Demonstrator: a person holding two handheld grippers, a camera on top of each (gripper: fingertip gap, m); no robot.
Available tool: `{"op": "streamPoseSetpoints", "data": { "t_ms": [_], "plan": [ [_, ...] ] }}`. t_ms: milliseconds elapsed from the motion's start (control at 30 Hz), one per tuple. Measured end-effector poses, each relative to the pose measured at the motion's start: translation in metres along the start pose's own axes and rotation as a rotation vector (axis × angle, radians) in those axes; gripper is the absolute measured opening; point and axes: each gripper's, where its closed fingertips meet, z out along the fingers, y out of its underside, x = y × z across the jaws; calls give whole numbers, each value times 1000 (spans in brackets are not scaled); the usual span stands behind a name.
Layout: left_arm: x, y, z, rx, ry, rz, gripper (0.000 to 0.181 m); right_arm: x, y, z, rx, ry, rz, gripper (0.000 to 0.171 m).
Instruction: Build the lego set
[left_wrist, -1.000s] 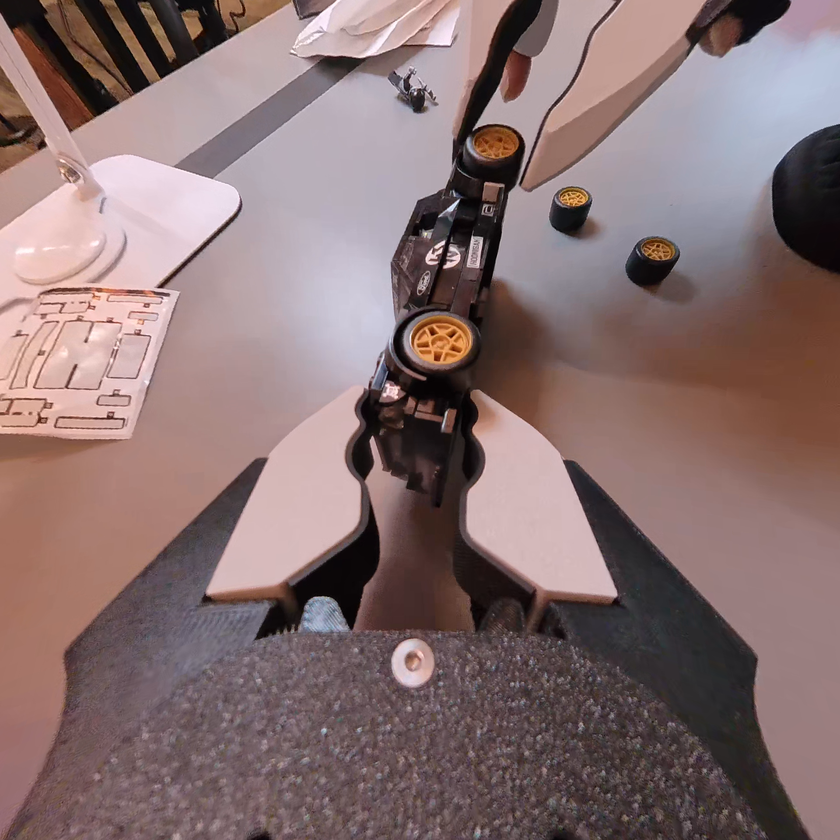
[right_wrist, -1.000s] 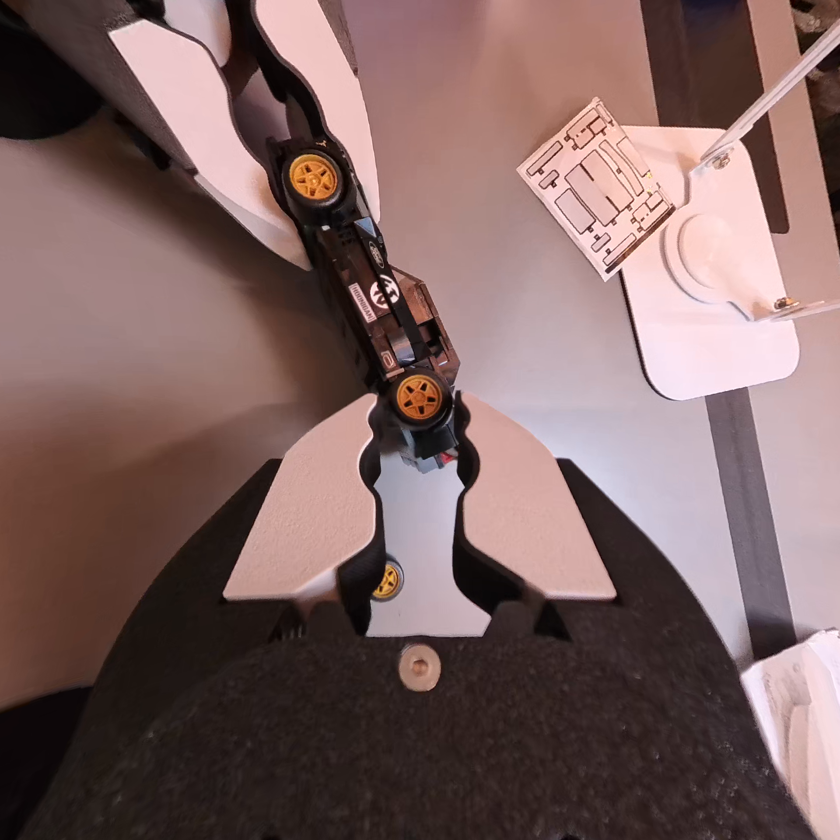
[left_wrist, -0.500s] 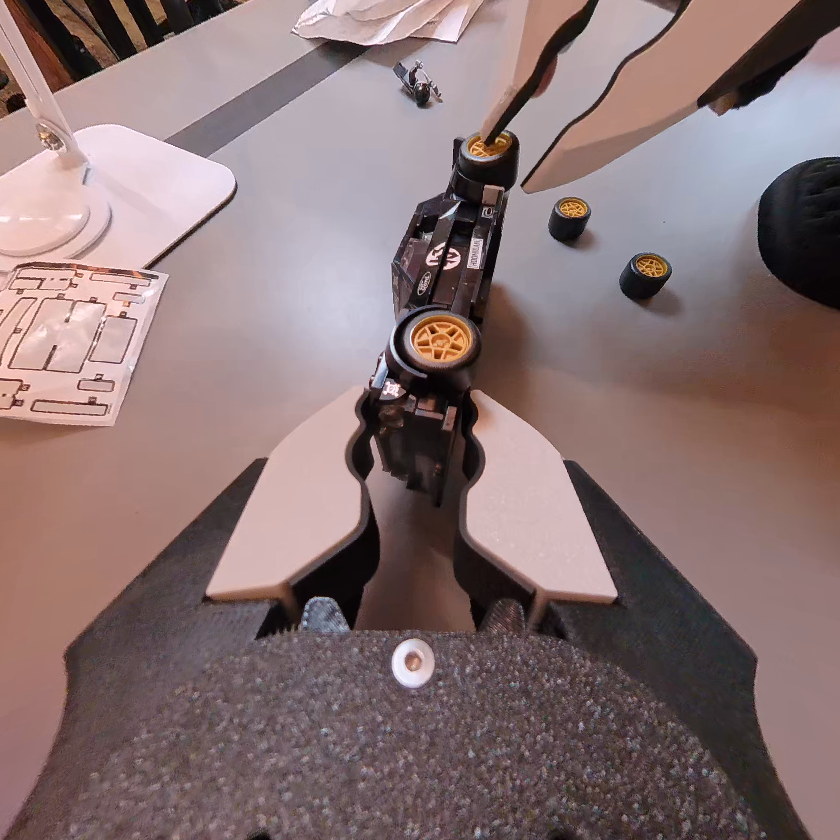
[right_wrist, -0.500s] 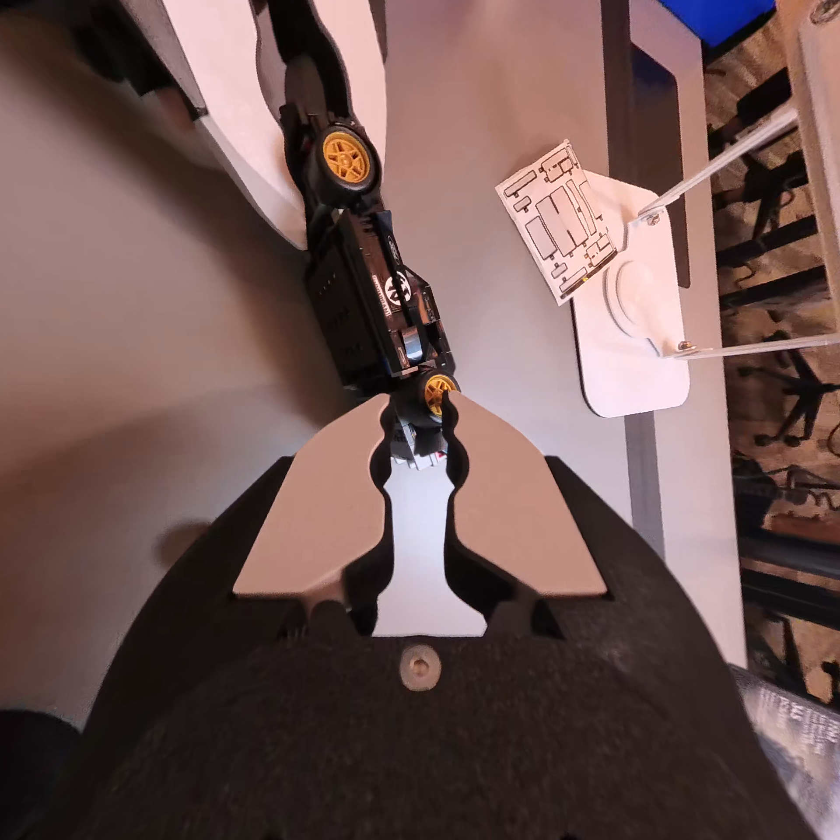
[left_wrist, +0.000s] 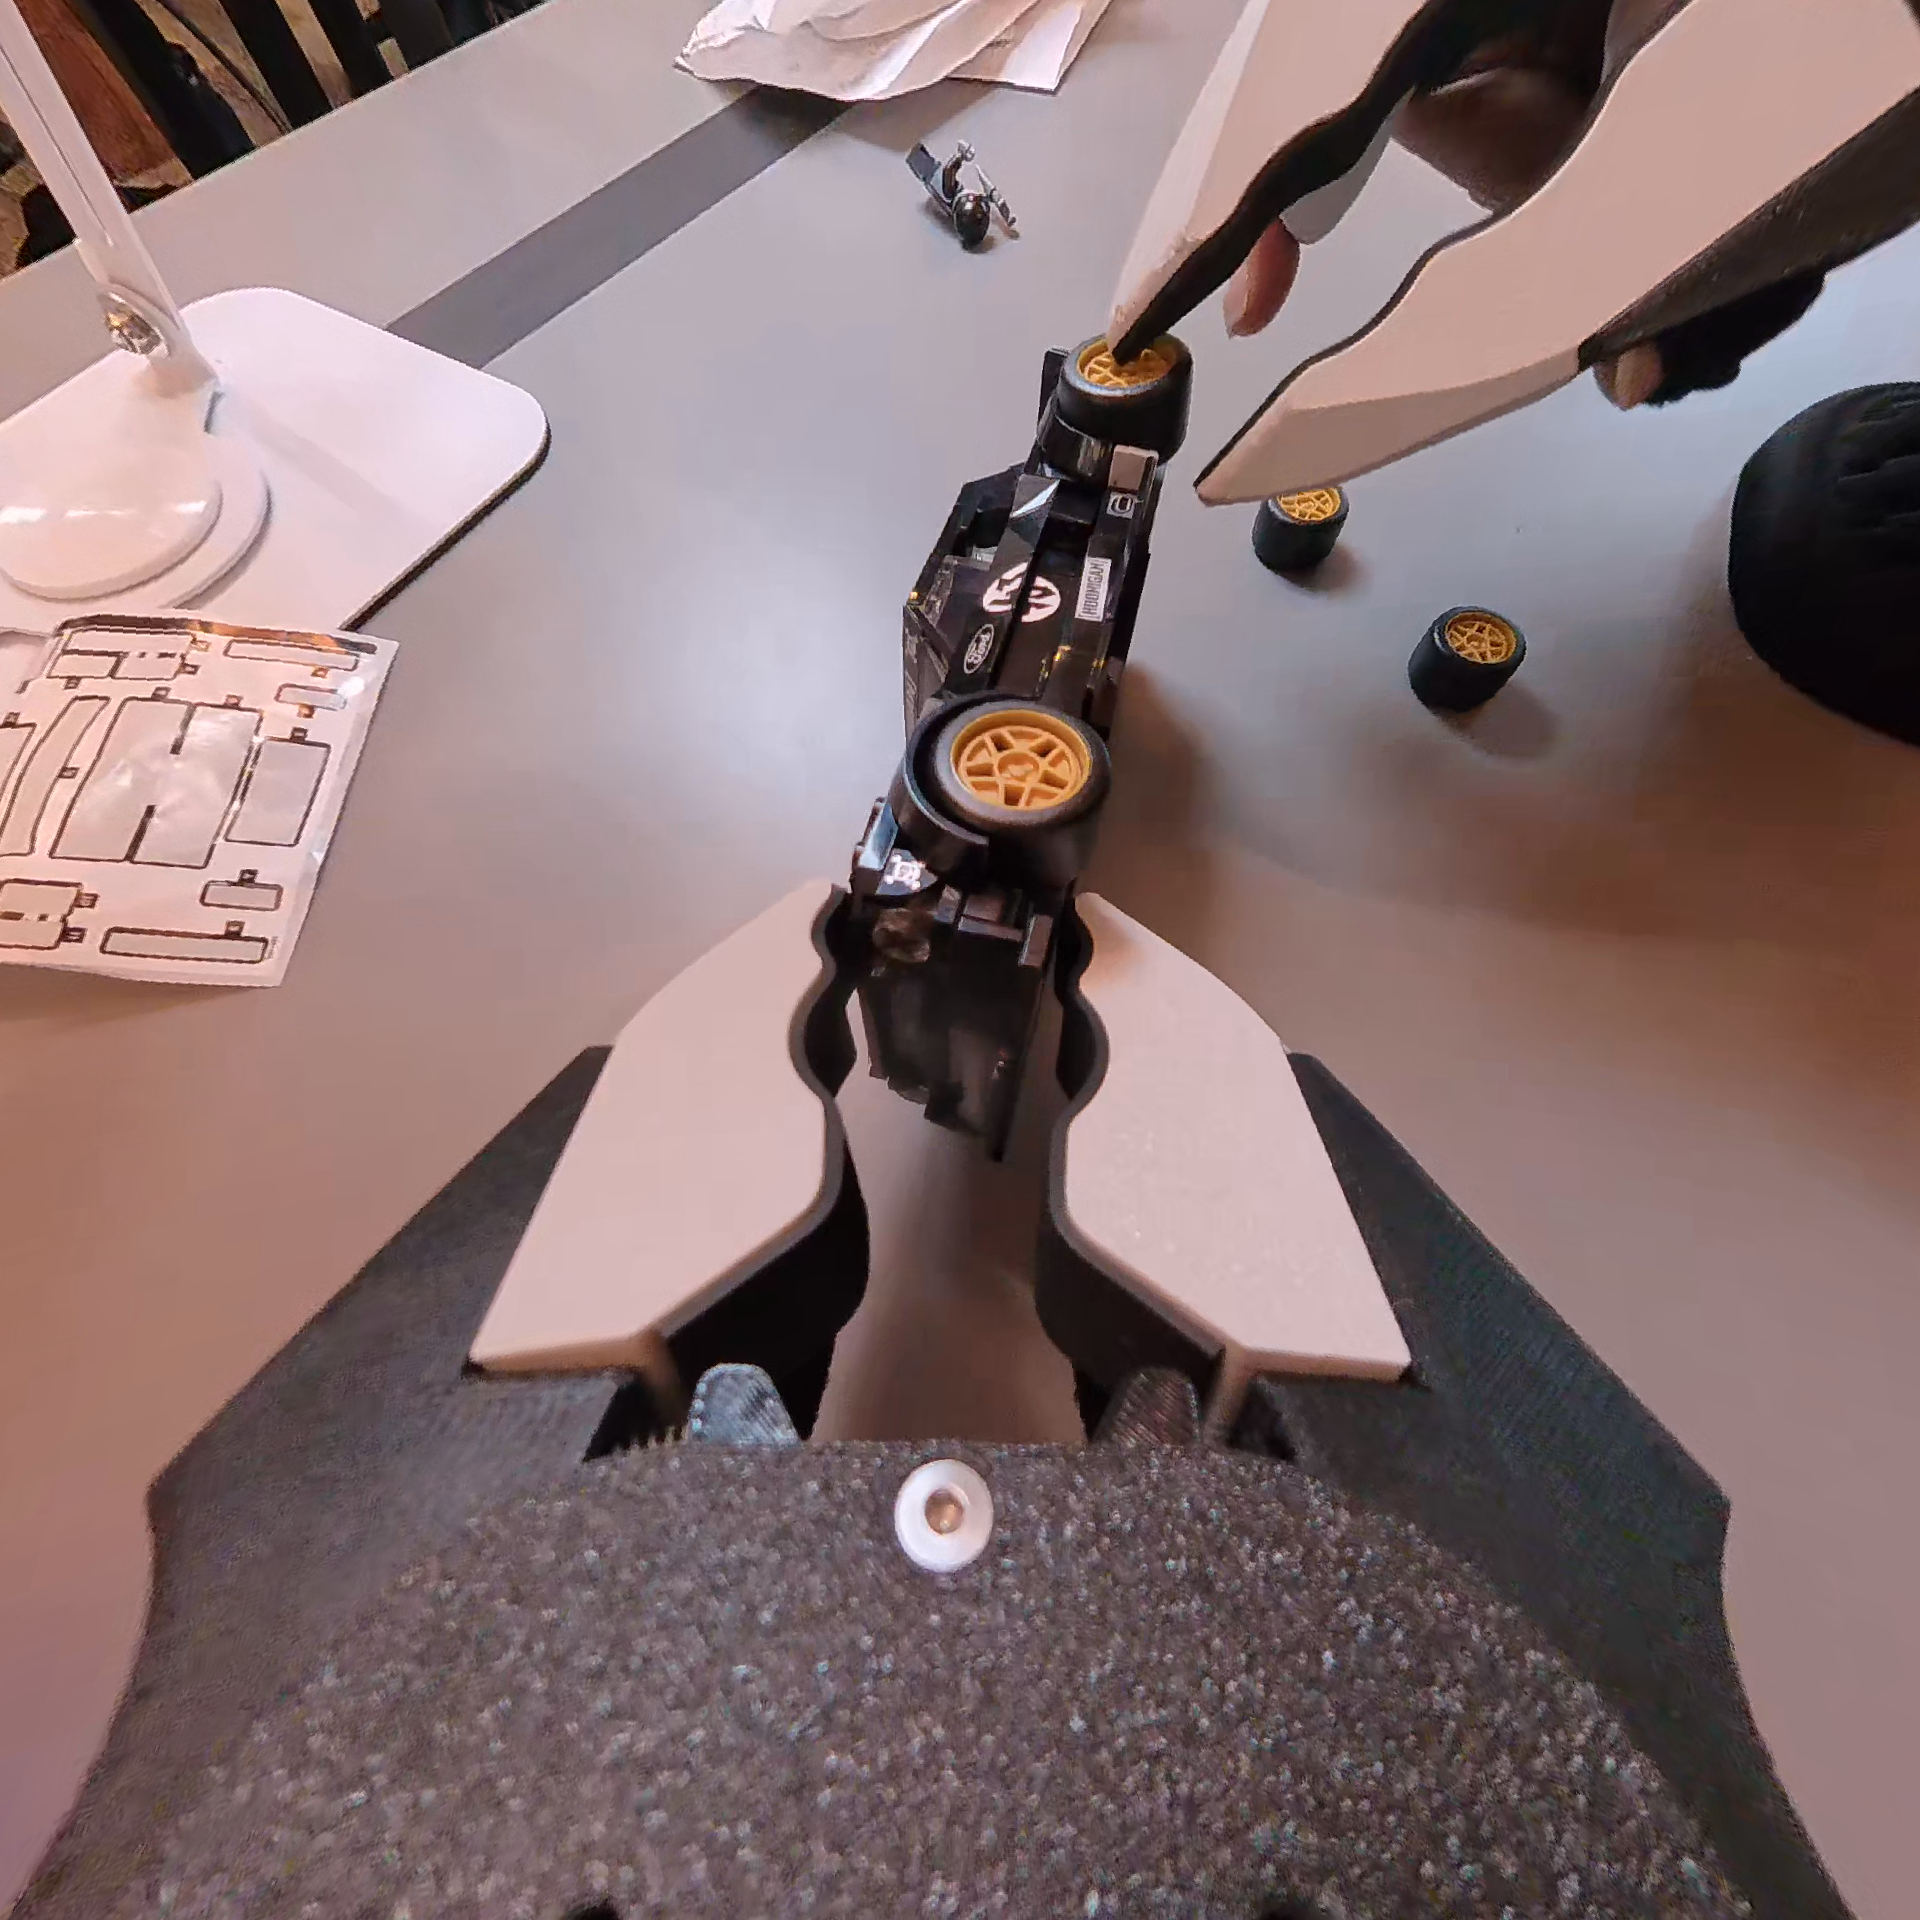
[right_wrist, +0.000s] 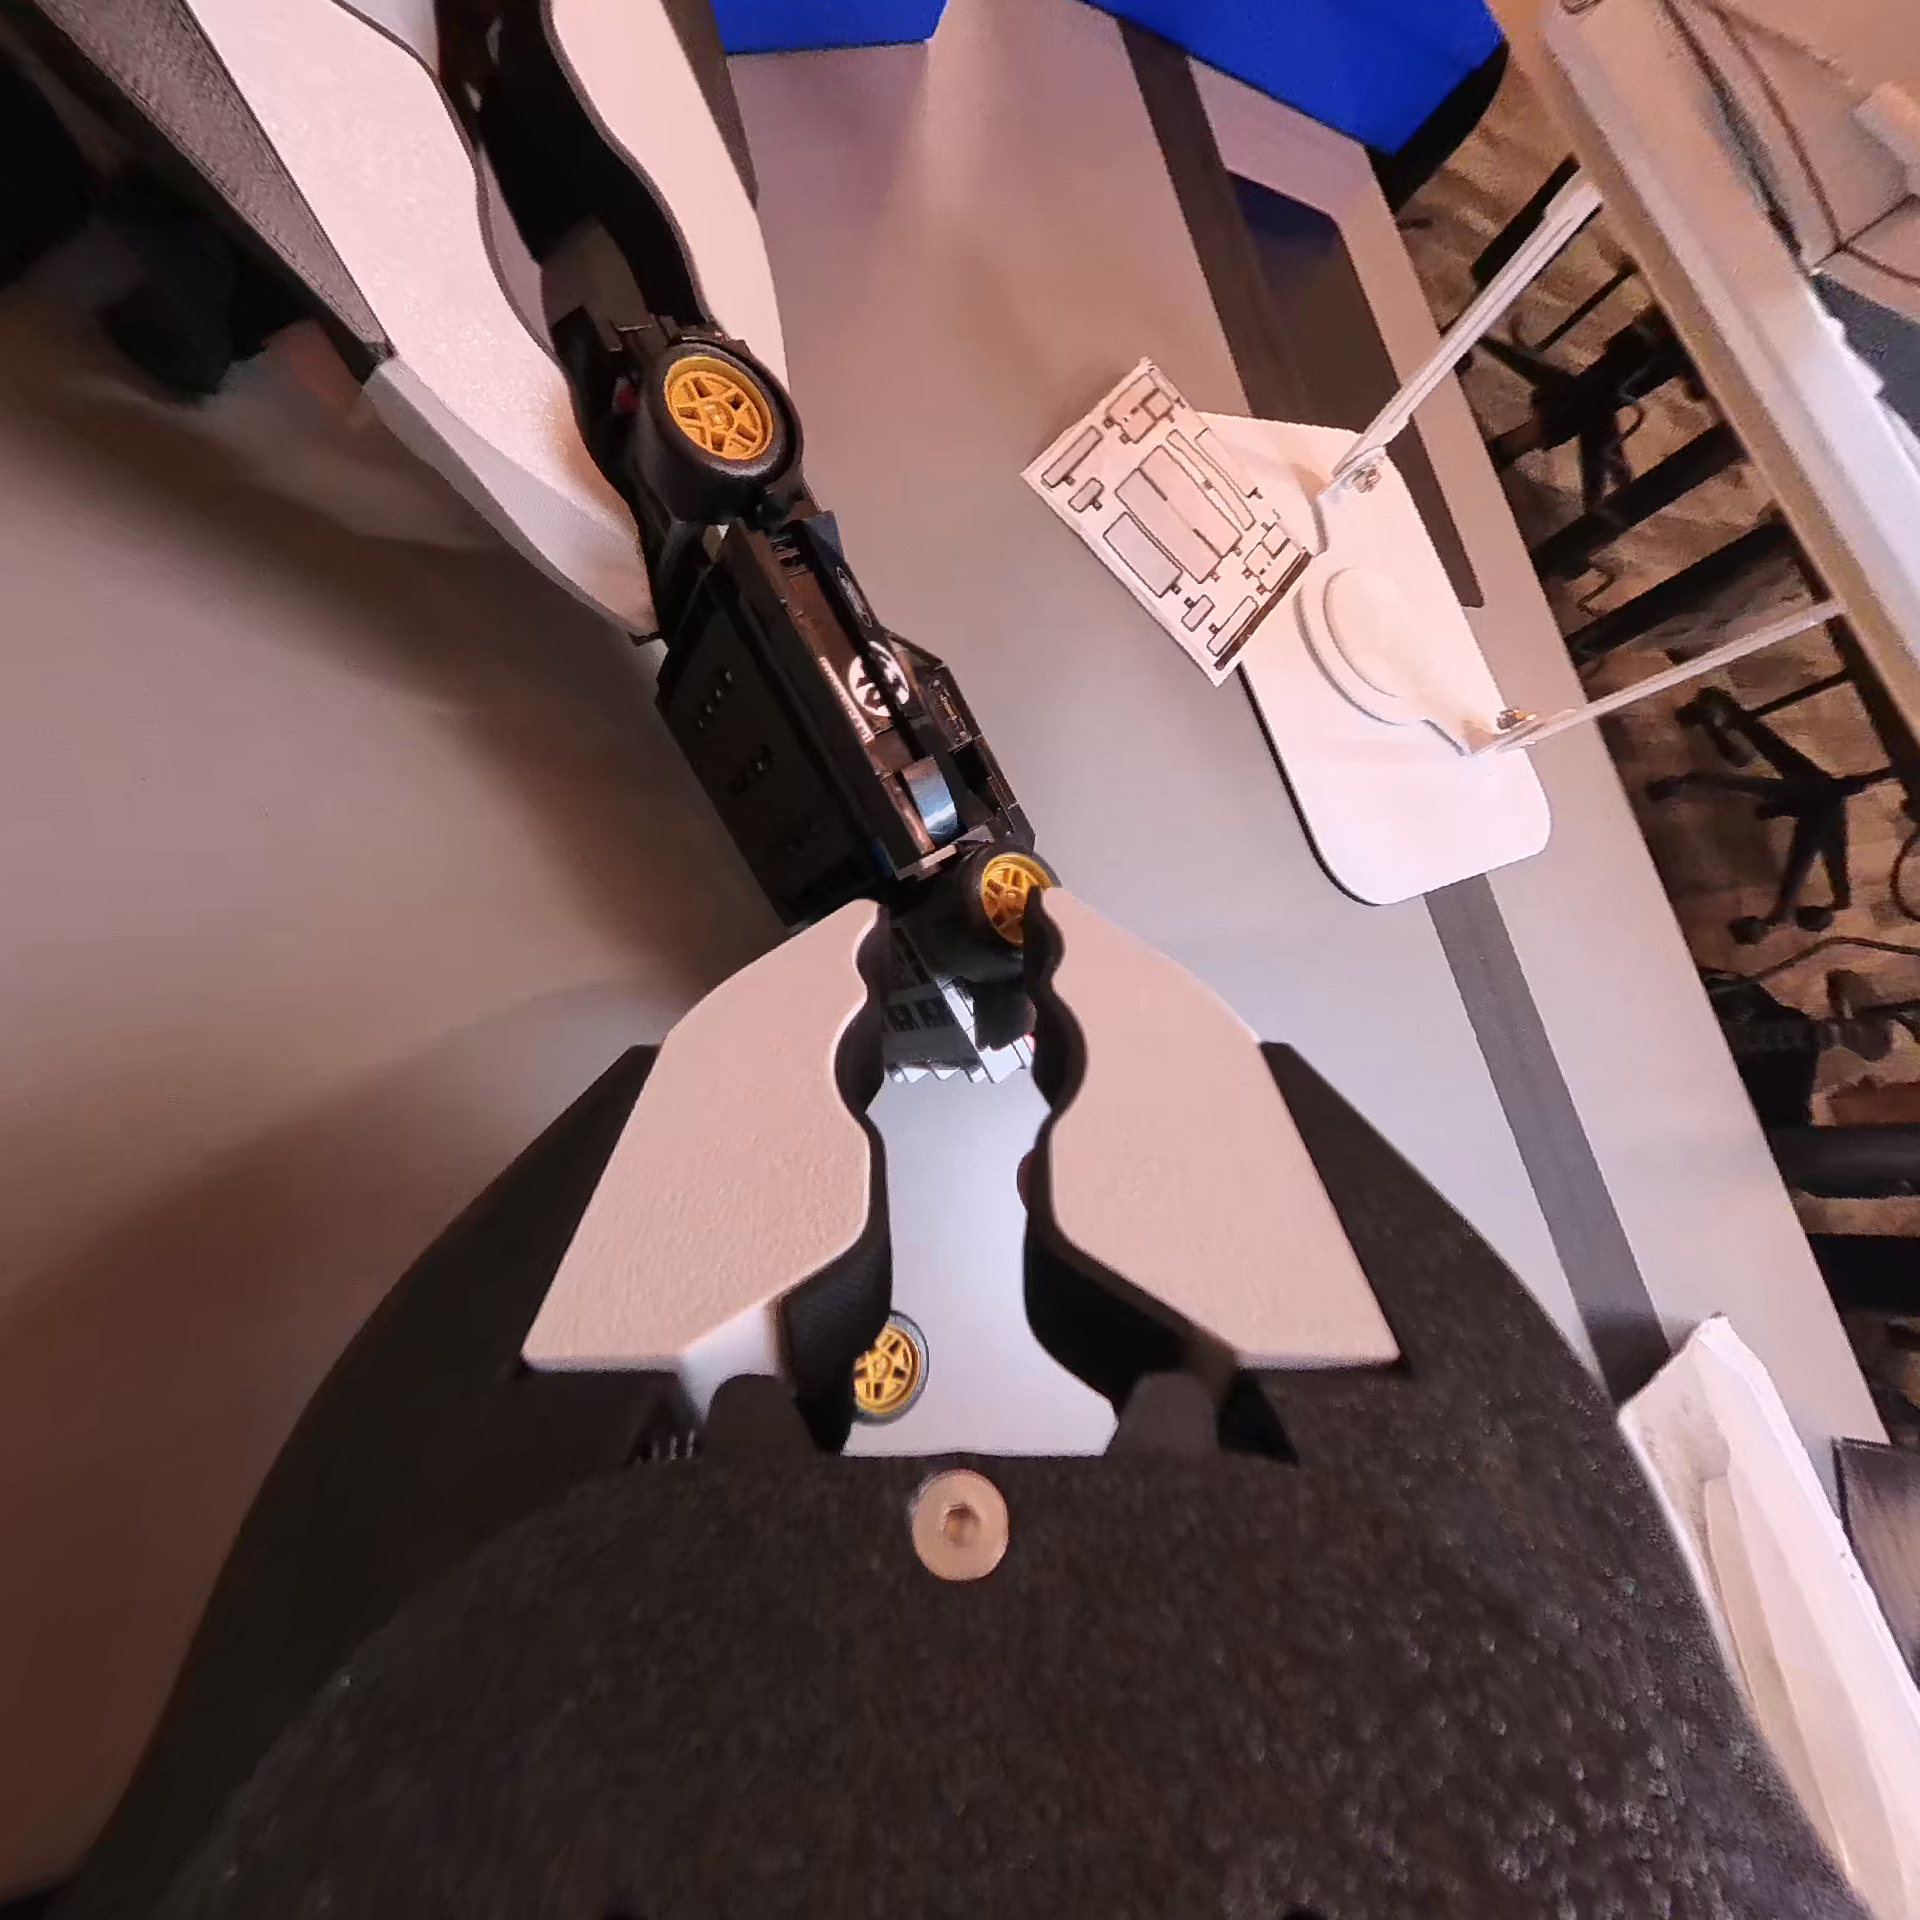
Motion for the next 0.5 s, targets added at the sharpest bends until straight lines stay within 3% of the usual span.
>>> {"op": "streamPoseSetpoints", "data": {
  "t_ms": [233, 500],
  "plan": [
    [0, 0, 0, -12, 13, -31, 37, -2, 1, 1, 26, 99, -52, 25],
    [1, -3, 0, -1, 7, 1, 37, 0, 1, 2, 14, 59, 37, 30]
  ]
}}
